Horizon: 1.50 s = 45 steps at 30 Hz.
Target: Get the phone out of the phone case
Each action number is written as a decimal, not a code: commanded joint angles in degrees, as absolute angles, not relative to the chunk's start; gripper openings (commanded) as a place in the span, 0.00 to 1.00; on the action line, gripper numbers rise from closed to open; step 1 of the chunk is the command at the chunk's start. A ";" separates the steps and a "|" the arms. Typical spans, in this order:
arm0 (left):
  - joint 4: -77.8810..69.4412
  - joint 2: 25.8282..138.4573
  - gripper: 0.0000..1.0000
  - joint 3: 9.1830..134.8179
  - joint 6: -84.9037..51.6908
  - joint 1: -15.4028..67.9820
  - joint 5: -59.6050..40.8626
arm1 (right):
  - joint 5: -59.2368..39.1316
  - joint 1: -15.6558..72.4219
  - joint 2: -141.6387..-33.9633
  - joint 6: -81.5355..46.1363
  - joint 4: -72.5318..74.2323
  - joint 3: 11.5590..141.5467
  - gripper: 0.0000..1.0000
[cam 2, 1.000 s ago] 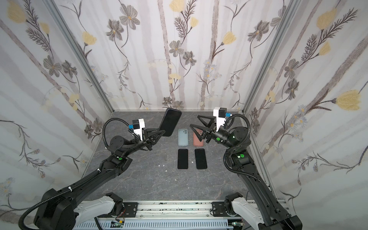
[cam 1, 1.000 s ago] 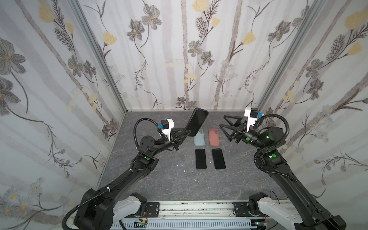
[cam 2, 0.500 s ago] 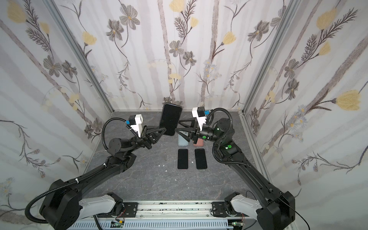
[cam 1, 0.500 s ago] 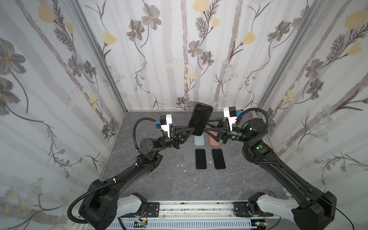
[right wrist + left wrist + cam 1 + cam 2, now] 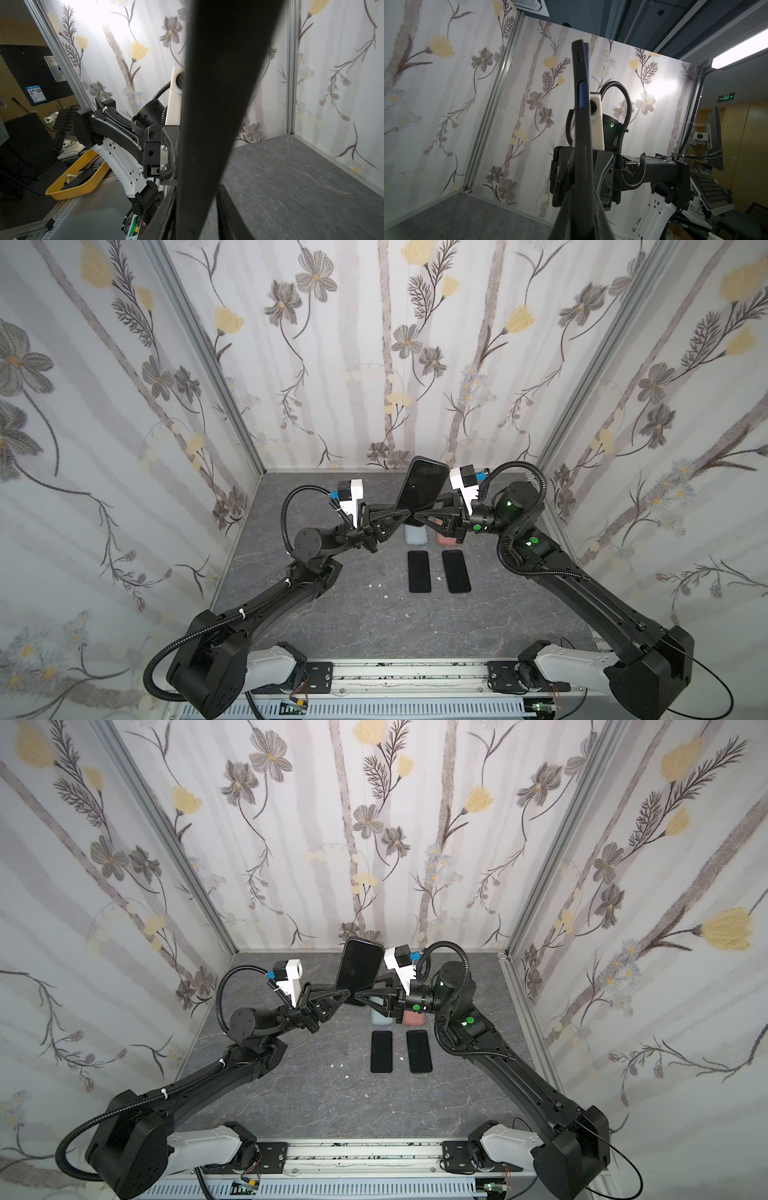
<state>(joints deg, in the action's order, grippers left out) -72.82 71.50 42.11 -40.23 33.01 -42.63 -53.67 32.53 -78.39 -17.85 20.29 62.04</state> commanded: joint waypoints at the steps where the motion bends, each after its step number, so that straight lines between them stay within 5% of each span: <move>1: -77.44 71.63 0.00 42.78 -40.96 33.31 -43.30 | -54.49 32.70 -79.00 -16.52 19.13 62.66 0.28; 18: -77.44 71.28 0.00 41.58 -37.23 33.10 -43.92 | -52.18 32.82 -76.03 -15.85 17.88 62.65 0.00; 23: -75.71 69.80 0.34 40.68 -32.90 30.46 -43.59 | -44.65 32.81 -72.94 -10.26 11.27 62.82 0.00; 27: -64.64 66.53 0.45 41.92 -21.71 29.38 -41.08 | -35.04 33.22 -71.60 -4.19 2.32 63.97 0.00; 33: -53.46 62.16 0.45 43.84 -4.36 29.79 -35.43 | -18.94 36.61 -71.36 3.72 -8.85 65.77 0.00; 45: -49.13 62.96 0.42 46.36 9.89 32.61 -30.84 | -2.85 46.15 -73.01 10.07 -13.49 68.49 0.00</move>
